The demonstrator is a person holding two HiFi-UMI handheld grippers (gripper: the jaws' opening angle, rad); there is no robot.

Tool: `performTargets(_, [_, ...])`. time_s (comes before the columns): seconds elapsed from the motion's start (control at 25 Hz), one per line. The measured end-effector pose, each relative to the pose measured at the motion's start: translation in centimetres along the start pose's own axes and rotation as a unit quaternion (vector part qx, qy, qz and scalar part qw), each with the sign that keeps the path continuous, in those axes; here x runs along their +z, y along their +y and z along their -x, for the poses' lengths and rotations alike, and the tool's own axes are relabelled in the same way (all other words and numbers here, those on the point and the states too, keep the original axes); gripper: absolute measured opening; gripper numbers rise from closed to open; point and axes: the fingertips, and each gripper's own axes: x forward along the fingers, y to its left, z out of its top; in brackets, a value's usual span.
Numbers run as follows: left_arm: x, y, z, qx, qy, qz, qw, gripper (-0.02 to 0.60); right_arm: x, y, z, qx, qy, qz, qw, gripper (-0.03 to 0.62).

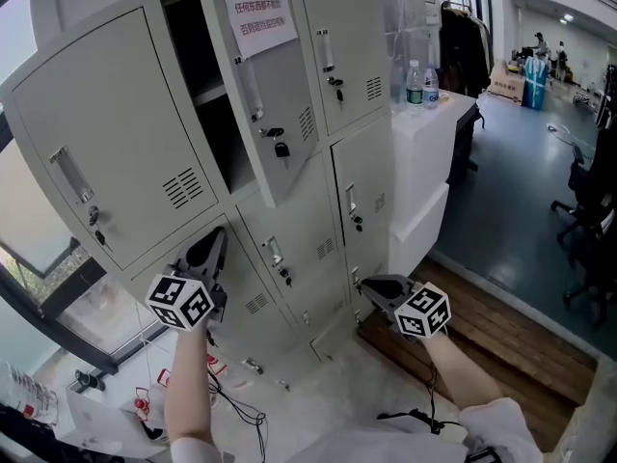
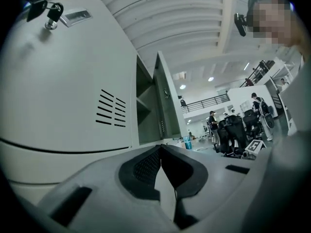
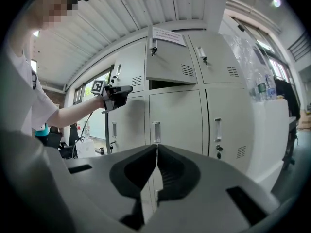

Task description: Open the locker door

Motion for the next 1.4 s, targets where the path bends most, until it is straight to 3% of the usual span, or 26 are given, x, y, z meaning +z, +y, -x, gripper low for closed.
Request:
performTargets(0.16, [1.4,0.0,-1.2,-0.024,-0.002,0.006,0.9997,0.009,-0.4,0.1,0.5,0.002,0.002,-0.014,1.000,0.015])
performTargets(0.32, [2.3,-0.1,-2.7,-0.036,0.016,-0.029,0.9988,0.009,-0.6,0.0,1.1,0.003,-0.003,-0.032,0.999,0.015])
performTargets(0.48, [3.3,-0.6,-4.2,-0.066,0.017,-0.015,0.9975,0.009,-0.7,0.0,1.6,0.003,-0.012,-0.049,0.999,0.015])
performTargets(0.64, [3.8,-1.5,-5.9,-0.083,0.042,-0.045,0.9946,0.009,-1.1,0.0,2.2,0.001,-0.009,-0.051,0.999,0.015])
performTargets(1.2, [5.2,-3.7,-9.4,-0.150,0.023,0.050,0.9871,0.009,-2.1,-1.4,5.2,-0.031,-0.003,-0.057,0.998,0.016])
performTargets(1.4, [4.8,-4.8,-9.8,-0.164,0.028,0.044,0.9851,0.009,-2.6,-1.8,6.3,-0.046,0.001,-0.055,0.997,0.015])
